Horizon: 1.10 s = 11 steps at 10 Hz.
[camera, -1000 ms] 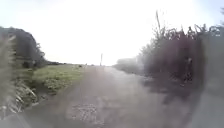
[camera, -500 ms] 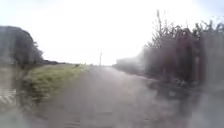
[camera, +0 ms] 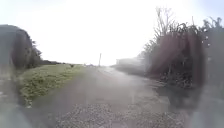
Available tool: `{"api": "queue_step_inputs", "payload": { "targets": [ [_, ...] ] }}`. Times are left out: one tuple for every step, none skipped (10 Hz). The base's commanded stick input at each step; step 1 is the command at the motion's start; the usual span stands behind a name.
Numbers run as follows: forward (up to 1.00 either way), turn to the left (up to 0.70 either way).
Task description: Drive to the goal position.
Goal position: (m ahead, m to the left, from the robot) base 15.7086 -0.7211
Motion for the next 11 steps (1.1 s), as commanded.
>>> {"api": "queue_step_inputs", "payload": {
  "targets": [
    [1.00, 0.27],
    [1.00, 0.27],
    [1.00, 0.14],
    [1.00, 0.00],
    [1.00, 0.00],
    [1.00, 0.00],
    [1.00, 0.00],
    [1.00, 0.00],
    [1.00, 0.00],
    [1.00, 0.00],
    [1.00, 0.00]
  ]
}}
